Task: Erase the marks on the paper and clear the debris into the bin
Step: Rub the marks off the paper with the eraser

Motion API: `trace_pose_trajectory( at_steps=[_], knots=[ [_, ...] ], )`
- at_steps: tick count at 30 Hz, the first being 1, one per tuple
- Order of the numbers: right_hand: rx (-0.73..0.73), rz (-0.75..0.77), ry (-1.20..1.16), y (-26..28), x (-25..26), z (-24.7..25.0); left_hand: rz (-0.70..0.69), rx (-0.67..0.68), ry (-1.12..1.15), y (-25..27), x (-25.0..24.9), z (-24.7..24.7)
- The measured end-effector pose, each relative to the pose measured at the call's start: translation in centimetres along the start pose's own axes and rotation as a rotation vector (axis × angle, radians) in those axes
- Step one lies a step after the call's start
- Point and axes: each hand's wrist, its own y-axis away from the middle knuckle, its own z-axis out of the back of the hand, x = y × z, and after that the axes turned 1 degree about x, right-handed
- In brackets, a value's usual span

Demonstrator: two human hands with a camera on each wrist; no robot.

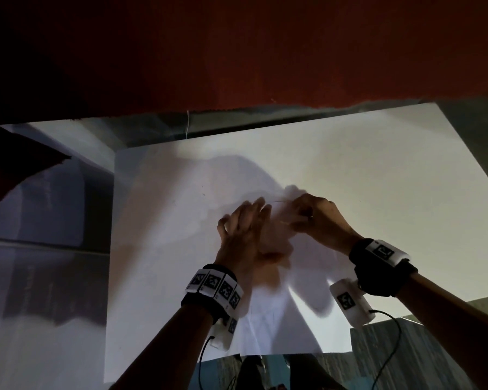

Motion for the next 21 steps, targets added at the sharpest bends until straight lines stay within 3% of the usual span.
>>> trace_pose_trajectory(
  at_steps=[5,9,13,17,21],
  knots=[
    [-0.145,-0.054,-0.083,0.0,-0.3,-1.0,0.031,0.026,0.028,-0.5,-0.2,0.1],
    [-0.053,0.132,-0.001,1.9,1.0,-3.6,0.051,0.018,0.154,-0.2,-0.5,0.2],
    [-0.249,-0.024,-0.054,0.7,-0.5,-2.8,0.051,0.006,0.097,-0.3,-0.5,0.2],
    [-0.076,0.148,0.04,2.0,0.8,-3.9,0.051,-0.013,0.133,-0.2,-0.4,0.3],
    [-0.259,-0.02,-0.073,0.6,-0.6,-2.1,0.06,0.012,0.163,-0.4,-0.6,0.4]
  ],
)
